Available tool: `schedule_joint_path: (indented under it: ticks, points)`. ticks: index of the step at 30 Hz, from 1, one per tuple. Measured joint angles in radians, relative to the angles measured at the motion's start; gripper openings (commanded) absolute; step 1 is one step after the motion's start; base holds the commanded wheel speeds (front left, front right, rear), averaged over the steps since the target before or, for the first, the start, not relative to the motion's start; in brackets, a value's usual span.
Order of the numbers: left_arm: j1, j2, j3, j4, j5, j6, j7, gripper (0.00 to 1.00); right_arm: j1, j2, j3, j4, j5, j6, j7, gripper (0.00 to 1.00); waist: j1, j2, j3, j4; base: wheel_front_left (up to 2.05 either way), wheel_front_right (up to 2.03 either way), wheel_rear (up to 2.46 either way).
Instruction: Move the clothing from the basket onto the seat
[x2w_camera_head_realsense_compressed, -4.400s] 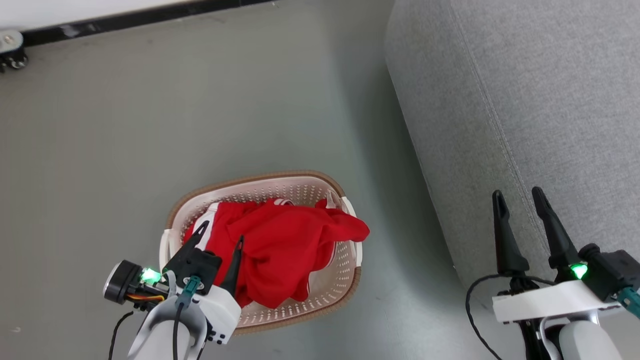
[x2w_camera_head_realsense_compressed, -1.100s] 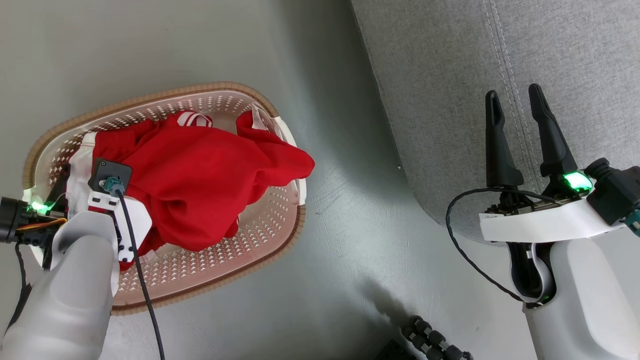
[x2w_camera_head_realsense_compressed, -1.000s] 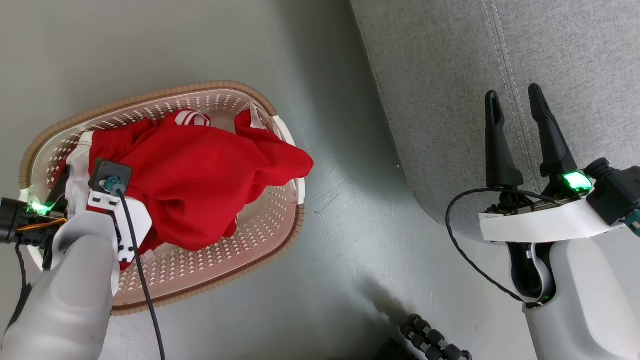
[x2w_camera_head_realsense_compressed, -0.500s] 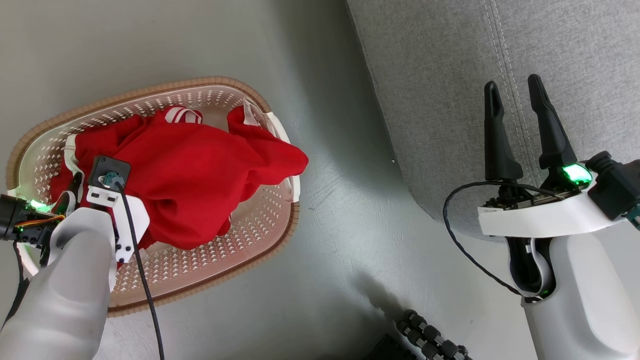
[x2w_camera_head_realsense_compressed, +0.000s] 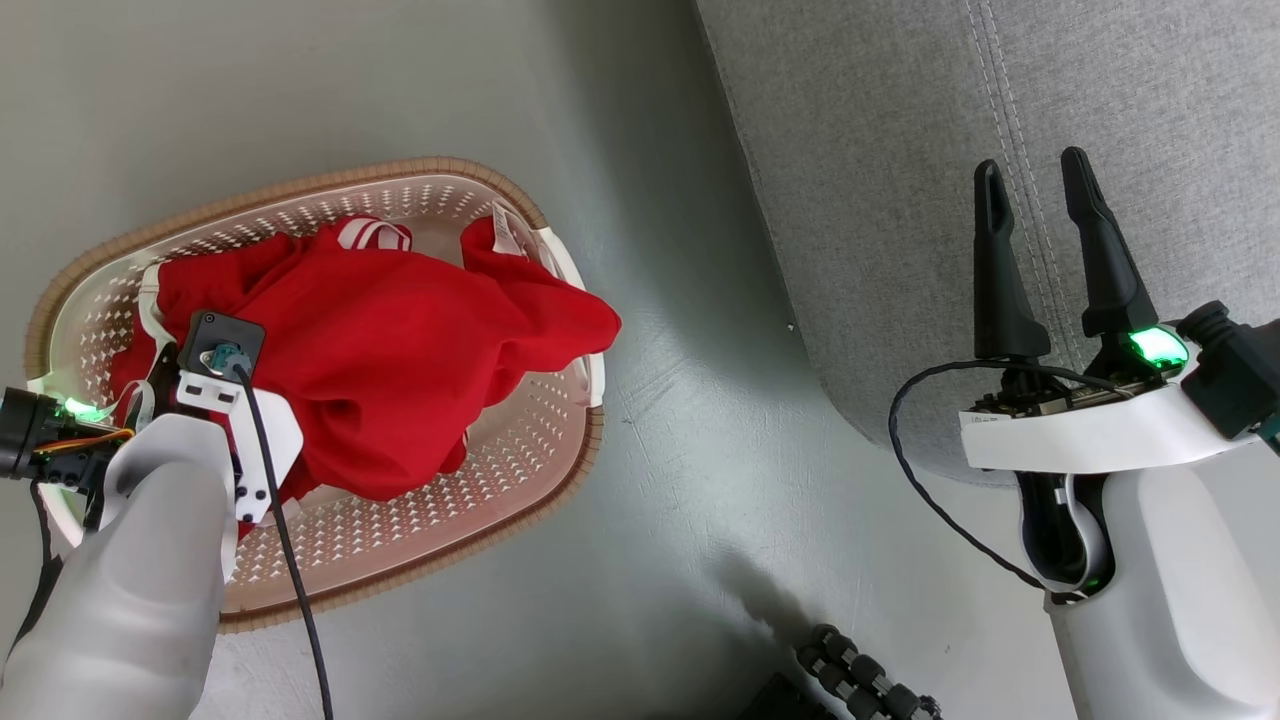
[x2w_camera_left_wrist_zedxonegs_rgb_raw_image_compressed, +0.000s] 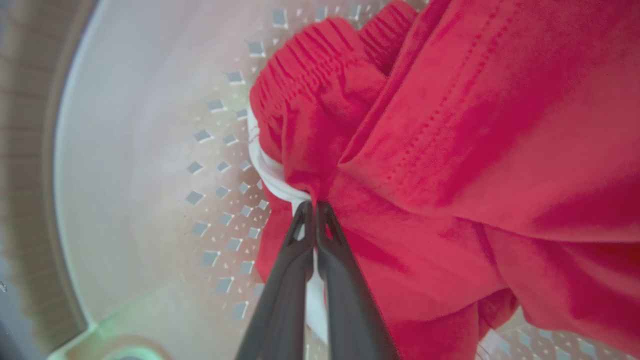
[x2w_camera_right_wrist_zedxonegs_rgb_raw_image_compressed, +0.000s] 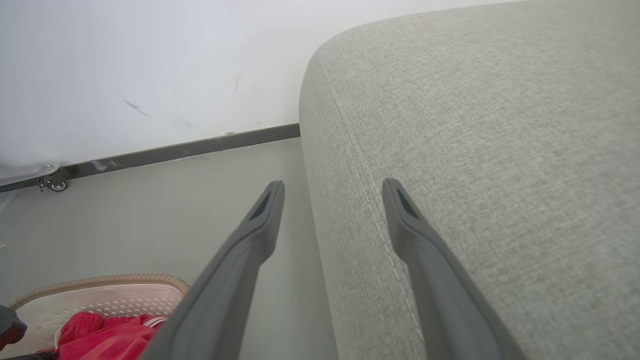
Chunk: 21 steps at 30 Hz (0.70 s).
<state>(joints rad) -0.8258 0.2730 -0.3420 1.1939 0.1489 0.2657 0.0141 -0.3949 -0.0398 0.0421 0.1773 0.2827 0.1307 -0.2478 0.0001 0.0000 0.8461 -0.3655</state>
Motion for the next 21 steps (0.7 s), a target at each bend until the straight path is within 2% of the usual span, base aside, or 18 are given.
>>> schedule_joint_path:
  ticks: [21]
  points:
    - [0.012, -0.036, 0.026, -0.062, -0.049, 0.019, -0.123, 0.00, 0.000, 0.000, -0.002, 0.014, 0.008, 0.000, 0.000, 1.00, 0.0000, 0.0000, -0.049, 0.038, 0.00, 0.00, 0.00]
